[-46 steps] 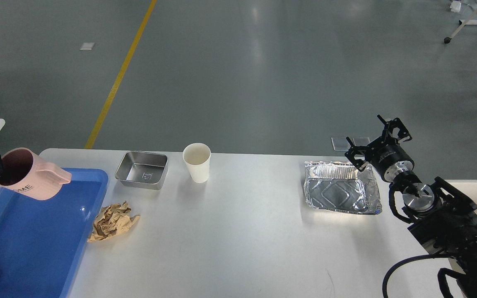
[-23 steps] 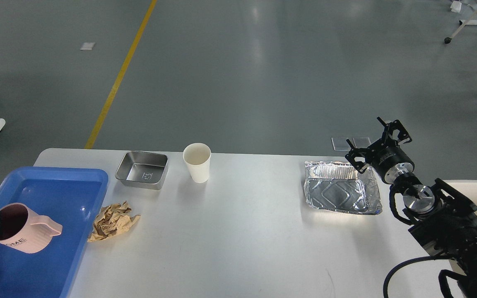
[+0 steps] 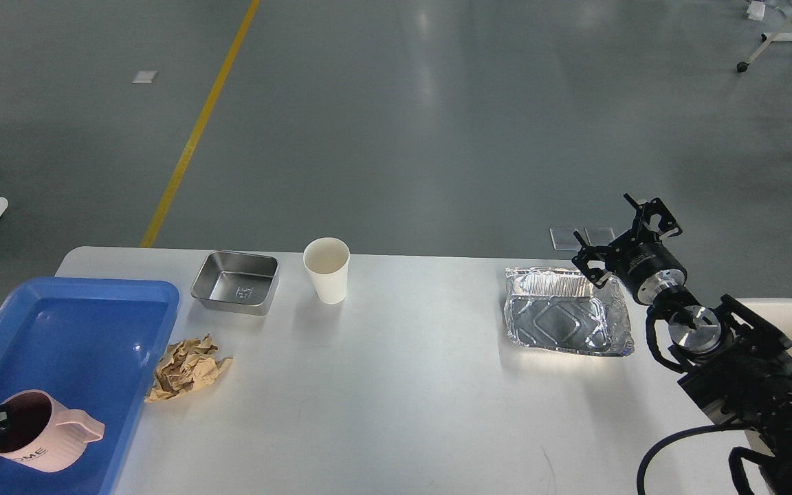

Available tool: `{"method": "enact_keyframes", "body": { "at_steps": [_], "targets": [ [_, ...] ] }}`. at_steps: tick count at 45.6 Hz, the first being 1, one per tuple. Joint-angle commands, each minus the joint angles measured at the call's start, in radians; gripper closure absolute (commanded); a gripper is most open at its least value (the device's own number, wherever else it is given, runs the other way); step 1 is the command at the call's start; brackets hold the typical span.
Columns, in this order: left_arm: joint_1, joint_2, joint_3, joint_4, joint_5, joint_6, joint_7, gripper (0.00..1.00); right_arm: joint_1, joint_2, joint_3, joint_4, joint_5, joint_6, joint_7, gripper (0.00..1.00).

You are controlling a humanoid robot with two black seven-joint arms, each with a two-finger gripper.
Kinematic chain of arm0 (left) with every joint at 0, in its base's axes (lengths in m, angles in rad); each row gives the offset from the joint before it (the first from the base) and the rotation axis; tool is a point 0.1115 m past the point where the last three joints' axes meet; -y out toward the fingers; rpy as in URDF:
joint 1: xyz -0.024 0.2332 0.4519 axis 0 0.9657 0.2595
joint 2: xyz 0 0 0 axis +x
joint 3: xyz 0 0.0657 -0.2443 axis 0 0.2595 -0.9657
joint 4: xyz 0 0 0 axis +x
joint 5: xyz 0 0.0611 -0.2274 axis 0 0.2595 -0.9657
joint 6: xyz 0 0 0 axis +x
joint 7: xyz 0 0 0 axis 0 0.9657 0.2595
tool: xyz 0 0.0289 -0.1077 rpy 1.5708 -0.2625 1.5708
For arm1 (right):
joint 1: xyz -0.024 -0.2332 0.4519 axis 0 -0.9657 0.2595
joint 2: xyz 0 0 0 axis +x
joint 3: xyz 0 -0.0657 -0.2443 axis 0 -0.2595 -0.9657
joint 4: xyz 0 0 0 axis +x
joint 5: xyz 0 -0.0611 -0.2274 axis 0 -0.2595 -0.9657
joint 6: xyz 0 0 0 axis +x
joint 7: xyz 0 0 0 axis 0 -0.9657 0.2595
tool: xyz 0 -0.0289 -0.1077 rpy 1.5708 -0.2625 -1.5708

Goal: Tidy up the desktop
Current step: 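Lower the pink mug into the blue bin and release it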

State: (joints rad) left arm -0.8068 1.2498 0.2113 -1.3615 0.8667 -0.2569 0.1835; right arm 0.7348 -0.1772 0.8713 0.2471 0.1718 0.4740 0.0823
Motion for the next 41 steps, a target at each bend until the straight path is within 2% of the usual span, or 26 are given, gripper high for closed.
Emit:
{"method": "enact_keyframes", "body": {
  "at_steps": [1,5,9,16,21,35,37,41],
  "targets": [
    [0.021,-0.006,-0.004,0.002,-0.001,0.010,-0.002,0.98,0.000,-0.001,0.000,0.001,0.000,0.000,0.000,0.00],
    [0.023,-0.013,-0.006,0.002,-0.003,0.008,-0.002,0.94,-0.002,0.001,0.000,0.000,0.000,0.000,-0.001,0.00],
    [0.023,-0.015,-0.009,0.002,-0.009,0.008,-0.002,0.80,-0.003,0.001,0.000,0.000,0.000,0.000,-0.001,0.00],
    [0.021,-0.013,-0.012,0.001,-0.015,0.010,-0.004,0.64,-0.003,0.001,0.000,0.001,0.000,0.000,0.000,0.00],
    [0.021,-0.013,-0.013,0.001,-0.015,0.008,-0.004,0.59,-0.002,0.002,0.000,0.001,0.000,0.000,0.001,0.00],
    [0.017,-0.006,-0.059,-0.004,-0.015,0.001,-0.010,0.35,0.000,0.005,0.000,0.001,0.000,0.000,0.001,0.00],
    [0.017,-0.003,-0.070,-0.007,-0.015,-0.004,-0.022,0.31,0.000,0.005,0.000,0.001,0.000,0.000,0.001,0.00],
    [0.018,0.003,-0.096,-0.010,-0.017,-0.008,-0.073,0.24,0.000,0.007,0.000,0.001,0.000,0.000,0.001,0.00]
  ]
}}
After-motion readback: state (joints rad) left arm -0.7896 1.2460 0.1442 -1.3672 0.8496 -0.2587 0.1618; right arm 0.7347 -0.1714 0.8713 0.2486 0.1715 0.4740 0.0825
